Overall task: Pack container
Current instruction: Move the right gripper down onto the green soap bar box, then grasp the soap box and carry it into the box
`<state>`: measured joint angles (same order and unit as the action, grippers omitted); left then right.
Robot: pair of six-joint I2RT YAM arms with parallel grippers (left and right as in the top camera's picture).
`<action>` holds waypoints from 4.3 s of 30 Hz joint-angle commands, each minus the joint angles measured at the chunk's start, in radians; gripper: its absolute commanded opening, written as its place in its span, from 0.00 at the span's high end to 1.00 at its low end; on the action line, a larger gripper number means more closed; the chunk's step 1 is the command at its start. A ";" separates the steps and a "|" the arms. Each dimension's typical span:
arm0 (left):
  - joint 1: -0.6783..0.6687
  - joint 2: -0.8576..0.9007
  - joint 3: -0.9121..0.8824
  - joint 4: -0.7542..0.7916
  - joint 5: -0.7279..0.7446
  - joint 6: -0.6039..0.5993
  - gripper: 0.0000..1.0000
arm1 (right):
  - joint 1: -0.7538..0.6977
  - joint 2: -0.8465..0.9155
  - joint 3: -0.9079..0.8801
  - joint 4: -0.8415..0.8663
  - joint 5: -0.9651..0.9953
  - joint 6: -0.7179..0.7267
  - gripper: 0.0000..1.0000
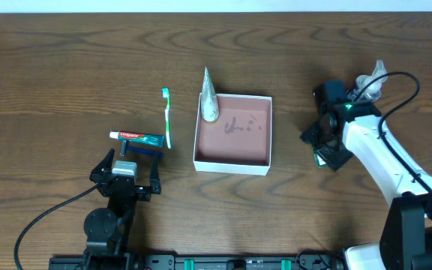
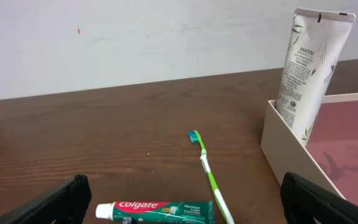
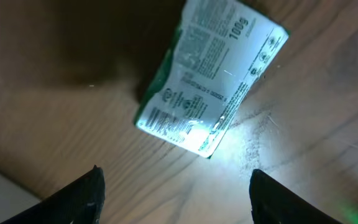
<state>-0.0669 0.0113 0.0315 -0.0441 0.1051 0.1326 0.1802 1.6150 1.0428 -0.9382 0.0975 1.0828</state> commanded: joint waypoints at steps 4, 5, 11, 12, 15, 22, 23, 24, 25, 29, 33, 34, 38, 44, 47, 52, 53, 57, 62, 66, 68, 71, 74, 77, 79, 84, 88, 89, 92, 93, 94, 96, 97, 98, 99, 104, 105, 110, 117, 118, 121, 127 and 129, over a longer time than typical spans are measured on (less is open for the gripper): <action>0.005 -0.001 -0.027 -0.017 0.011 0.013 0.02 | -0.052 0.000 -0.060 0.035 0.003 0.022 0.29; 0.005 -0.001 -0.027 -0.017 0.011 0.013 0.02 | -0.063 0.000 -0.066 0.037 0.005 0.019 0.29; 0.005 -0.001 -0.027 -0.017 0.011 0.013 0.02 | -0.121 0.000 -0.118 0.127 0.013 -0.082 0.30; 0.005 -0.001 -0.027 -0.017 0.011 0.013 0.02 | -0.126 0.000 -0.124 0.142 0.015 -0.099 0.30; 0.005 -0.001 -0.027 -0.017 0.011 0.013 0.02 | -0.135 0.000 -0.138 0.183 0.022 -0.140 0.30; 0.005 -0.001 -0.027 -0.017 0.011 0.013 0.02 | -0.134 0.001 -0.138 0.267 0.030 -0.196 0.30; 0.005 -0.001 -0.027 -0.017 0.011 0.013 0.02 | -0.135 0.003 -0.138 0.281 0.030 -0.202 0.30; 0.005 -0.001 -0.027 -0.017 0.011 0.013 0.02 | -0.135 0.005 -0.138 0.290 0.030 -0.206 0.30; 0.005 -0.001 -0.027 -0.017 0.011 0.013 0.02 | -0.135 0.008 -0.138 0.299 0.030 -0.209 0.30; 0.005 -0.001 -0.027 -0.017 0.011 0.013 0.02 | -0.135 0.020 -0.138 0.311 0.030 -0.209 0.31; 0.005 -0.001 -0.027 -0.017 0.011 0.013 0.02 | -0.136 0.033 -0.139 0.315 0.029 -0.231 0.34; 0.005 -0.001 -0.027 -0.017 0.011 0.013 0.02 | -0.136 0.039 -0.139 0.318 0.029 -0.242 0.35; 0.005 -0.001 -0.027 -0.017 0.011 0.013 0.02 | -0.136 0.070 -0.139 0.318 0.025 -0.255 0.37; 0.005 -0.001 -0.027 -0.017 0.011 0.013 0.02 | -0.136 0.094 -0.139 0.319 0.006 -0.285 0.46; 0.005 -0.001 -0.027 -0.017 0.011 0.013 0.02 | -0.136 0.099 -0.139 0.318 0.006 -0.321 0.48; 0.005 -0.001 -0.027 -0.017 0.011 0.013 0.02 | -0.136 0.100 -0.139 0.317 0.006 -0.384 0.54; 0.005 -0.001 -0.027 -0.017 0.011 0.013 0.02 | -0.135 0.100 -0.140 0.317 0.006 -0.396 0.56; 0.005 -0.001 -0.027 -0.017 0.011 0.013 0.02 | -0.133 0.100 -0.140 0.317 0.005 -0.439 0.64; 0.005 -0.001 -0.027 -0.017 0.011 0.013 0.02 | -0.133 0.099 -0.129 0.315 -0.029 -0.484 0.67; 0.005 -0.001 -0.027 -0.017 0.011 0.013 0.02 | -0.133 0.091 -0.077 0.277 -0.057 -0.505 0.67; 0.005 -0.001 -0.027 -0.017 0.011 0.013 0.02 | -0.133 0.083 -0.035 0.248 -0.084 -0.533 0.67; 0.005 -0.001 -0.027 -0.017 0.011 0.013 0.02 | -0.133 0.064 0.042 0.196 -0.138 -0.573 0.67; 0.005 -0.001 -0.027 -0.017 0.011 0.013 0.02 | -0.131 0.038 0.129 0.143 -0.218 -0.621 0.68; 0.005 -0.001 -0.027 -0.017 0.011 0.013 0.02 | -0.119 0.002 0.207 0.108 -0.327 -0.654 0.68; 0.005 -0.001 -0.027 -0.017 0.011 0.013 0.02 | -0.103 -0.025 0.238 0.105 -0.396 -0.654 0.69; 0.005 -0.001 -0.027 -0.017 0.011 0.013 0.02 | -0.008 -0.082 0.252 0.143 -0.471 -0.629 0.68; 0.005 -0.001 -0.027 -0.017 0.011 0.013 0.02 | 0.101 -0.082 0.251 0.158 -0.444 -0.602 0.68; 0.005 -0.001 -0.027 -0.017 0.011 0.013 0.02 | 0.133 -0.080 0.249 0.161 -0.417 -0.587 0.68; 0.005 -0.001 -0.027 -0.017 0.011 0.013 0.02 | 0.222 -0.069 0.249 0.161 -0.322 -0.540 0.68; 0.005 -0.001 -0.027 -0.017 0.011 0.013 0.02 | 0.250 -0.063 0.249 0.162 -0.292 -0.525 0.68; 0.005 -0.001 -0.027 -0.017 0.011 0.013 0.02 | 0.277 -0.057 0.249 0.163 -0.267 -0.510 0.67; 0.005 -0.001 -0.027 -0.017 0.011 0.013 0.02 | 0.329 -0.042 0.249 0.165 -0.224 -0.475 0.67; 0.005 -0.001 -0.027 -0.017 0.011 0.013 0.02 | 0.351 -0.033 0.249 0.165 -0.208 -0.459 0.67; 0.005 -0.001 -0.027 -0.017 0.011 0.013 0.02 | 0.373 -0.021 0.249 0.168 -0.193 -0.443 0.67; 0.005 -0.001 -0.027 -0.017 0.011 0.013 0.02 | 0.391 -0.010 0.249 0.174 -0.188 -0.434 0.67; 0.005 -0.001 -0.027 -0.017 0.011 0.013 0.02 | 0.463 0.071 0.249 0.245 -0.182 -0.390 0.67; 0.005 -0.001 -0.027 -0.017 0.011 0.013 0.02 | 0.472 0.086 0.249 0.260 -0.182 -0.382 0.67; 0.005 -0.001 -0.027 -0.017 0.011 0.013 0.02 | 0.505 0.170 0.249 0.346 -0.183 -0.315 0.68; 0.005 -0.001 -0.027 -0.017 0.011 0.013 0.02 | 0.535 0.249 0.249 0.425 -0.183 -0.245 0.68; 0.005 -0.001 -0.027 -0.017 0.011 0.013 0.02 | 0.541 0.253 0.249 0.432 -0.182 -0.237 0.68; 0.005 -0.001 -0.027 -0.017 0.011 0.013 0.02 | 0.559 0.265 0.249 0.468 -0.180 -0.230 0.68; 0.005 -0.001 -0.027 -0.017 0.011 0.013 0.02 | 0.577 0.285 0.249 0.505 -0.180 -0.211 0.63; 0.005 -0.001 -0.027 -0.017 0.011 0.013 0.02 | 0.577 0.288 0.249 0.504 -0.179 -0.211 0.61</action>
<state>-0.0669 0.0113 0.0315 -0.0441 0.1051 0.1326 0.7467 1.8858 1.2781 -0.4377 -0.0925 0.8520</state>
